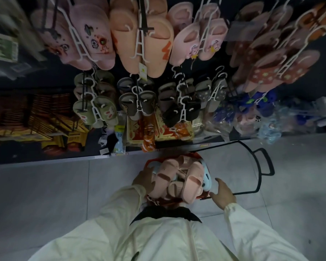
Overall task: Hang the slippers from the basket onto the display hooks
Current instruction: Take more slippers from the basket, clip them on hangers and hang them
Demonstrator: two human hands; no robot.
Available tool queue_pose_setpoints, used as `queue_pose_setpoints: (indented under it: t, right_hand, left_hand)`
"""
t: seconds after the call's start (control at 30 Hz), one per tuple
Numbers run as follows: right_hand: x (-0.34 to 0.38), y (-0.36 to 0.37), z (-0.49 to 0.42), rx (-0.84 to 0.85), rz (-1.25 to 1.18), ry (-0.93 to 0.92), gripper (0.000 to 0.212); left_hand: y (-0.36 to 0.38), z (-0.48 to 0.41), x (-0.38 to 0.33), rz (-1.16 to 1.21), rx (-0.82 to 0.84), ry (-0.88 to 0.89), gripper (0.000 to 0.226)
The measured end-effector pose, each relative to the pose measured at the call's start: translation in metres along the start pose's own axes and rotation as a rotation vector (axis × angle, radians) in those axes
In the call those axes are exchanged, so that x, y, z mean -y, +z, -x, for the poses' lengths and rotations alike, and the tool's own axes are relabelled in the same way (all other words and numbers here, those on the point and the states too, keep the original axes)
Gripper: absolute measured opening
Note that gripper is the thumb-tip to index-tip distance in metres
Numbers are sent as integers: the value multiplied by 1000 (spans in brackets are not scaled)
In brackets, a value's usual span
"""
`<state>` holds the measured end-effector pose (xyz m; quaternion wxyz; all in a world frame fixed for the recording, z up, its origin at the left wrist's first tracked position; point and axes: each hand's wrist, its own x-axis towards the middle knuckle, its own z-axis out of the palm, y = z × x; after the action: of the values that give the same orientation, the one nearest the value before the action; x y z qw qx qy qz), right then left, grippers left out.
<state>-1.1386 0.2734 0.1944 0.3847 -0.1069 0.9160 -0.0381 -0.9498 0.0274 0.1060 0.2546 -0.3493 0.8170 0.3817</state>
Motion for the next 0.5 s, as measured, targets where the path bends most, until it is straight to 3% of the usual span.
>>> queue_pose_setpoints:
  t: [0.23,0.5]
  right_hand:
    - [-44,41,-81,88,-52,-13,68]
    - [-17,10,-63,174,52,-181,75]
  left_hand:
    - [11,3,8,35,16,-69,69]
    - [36,7,-3,121,-33,-187,73]
